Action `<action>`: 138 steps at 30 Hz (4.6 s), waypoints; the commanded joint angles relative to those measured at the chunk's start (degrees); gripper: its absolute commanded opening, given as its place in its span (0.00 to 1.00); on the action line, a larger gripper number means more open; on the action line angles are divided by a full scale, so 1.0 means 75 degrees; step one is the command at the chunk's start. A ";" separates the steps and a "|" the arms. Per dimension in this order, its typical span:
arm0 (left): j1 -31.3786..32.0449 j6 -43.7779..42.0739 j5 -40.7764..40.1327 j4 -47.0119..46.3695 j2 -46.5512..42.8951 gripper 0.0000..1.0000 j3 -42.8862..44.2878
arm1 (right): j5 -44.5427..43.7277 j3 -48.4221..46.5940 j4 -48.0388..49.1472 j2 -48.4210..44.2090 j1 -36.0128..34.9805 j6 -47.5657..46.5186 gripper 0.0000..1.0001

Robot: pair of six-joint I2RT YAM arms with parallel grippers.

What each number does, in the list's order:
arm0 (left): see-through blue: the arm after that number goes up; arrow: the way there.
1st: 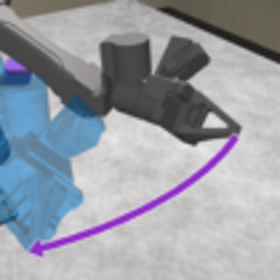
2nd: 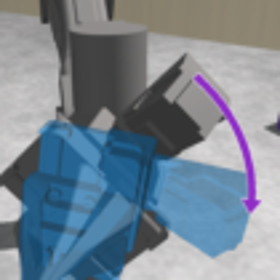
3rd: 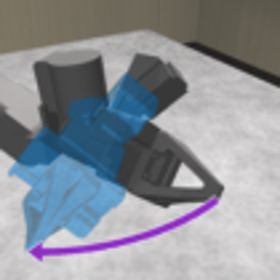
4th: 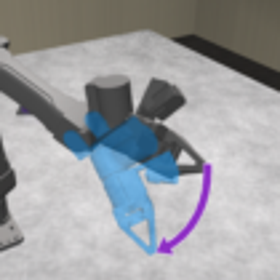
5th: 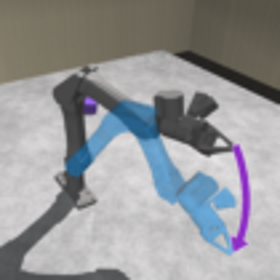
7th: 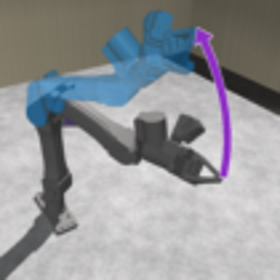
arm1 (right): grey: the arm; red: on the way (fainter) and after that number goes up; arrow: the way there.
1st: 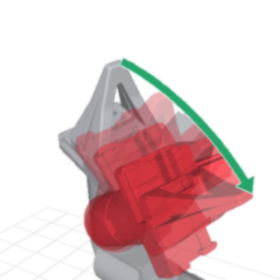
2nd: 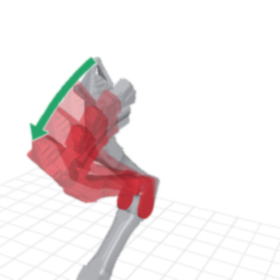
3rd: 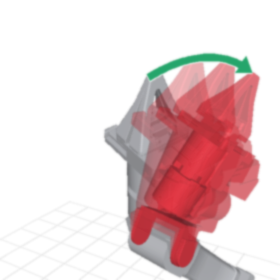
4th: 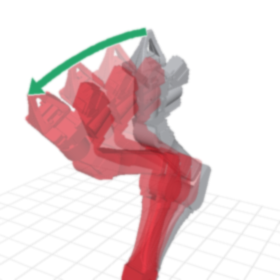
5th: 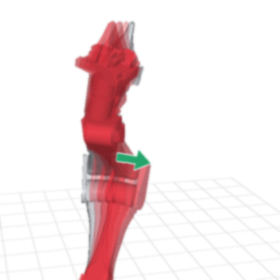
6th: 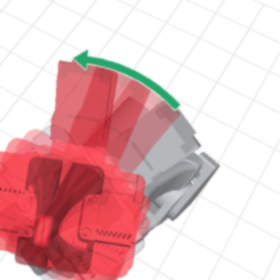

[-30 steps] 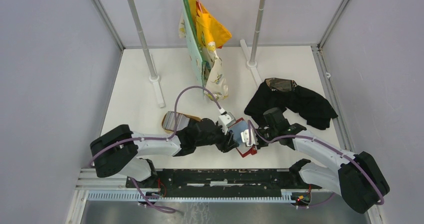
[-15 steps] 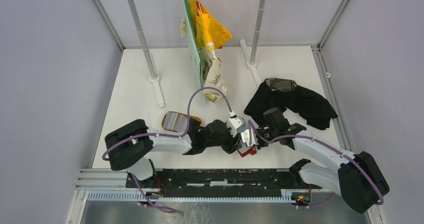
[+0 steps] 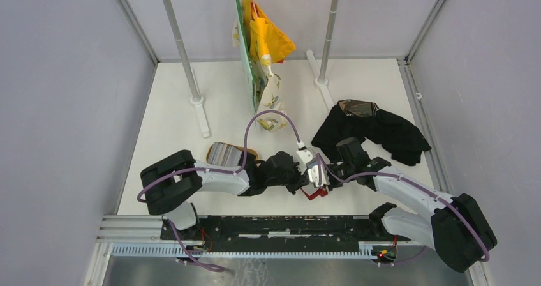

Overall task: Put the credit cards into the card holder
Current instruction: Open the card holder at the center of the board.

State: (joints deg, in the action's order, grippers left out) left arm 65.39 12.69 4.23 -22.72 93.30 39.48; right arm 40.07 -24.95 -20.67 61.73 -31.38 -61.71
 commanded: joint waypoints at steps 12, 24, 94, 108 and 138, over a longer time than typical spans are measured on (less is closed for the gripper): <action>-0.0587 0.1828 0.0799 -0.1907 -0.0021 0.02 -0.0659 | 0.1081 -0.0090 0.0269 -0.1253 0.0776 0.0222 0.54; -0.0922 0.3445 0.1563 -0.3047 0.0097 0.02 -0.0806 | 0.1654 0.0185 0.0212 -0.1316 0.0881 -0.0237 0.43; -0.1584 0.5646 0.2442 -0.5924 0.1866 0.15 -0.1421 | 0.0340 0.0376 0.0275 -0.0597 0.0236 -0.0659 0.21; -0.1582 0.5333 0.2277 -0.5366 0.1881 0.07 -0.1289 | 0.0317 0.0327 0.0055 -0.0403 0.0157 -0.0822 0.23; -0.1868 0.5224 0.1498 -0.4570 0.1312 0.02 -0.1503 | 0.0687 0.0139 -0.1134 -0.0083 0.0147 -0.1790 0.35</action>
State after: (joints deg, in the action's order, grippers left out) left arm 51.90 53.43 17.45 -56.95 105.78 28.53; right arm 45.12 -22.26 -28.53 60.62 -29.91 -74.74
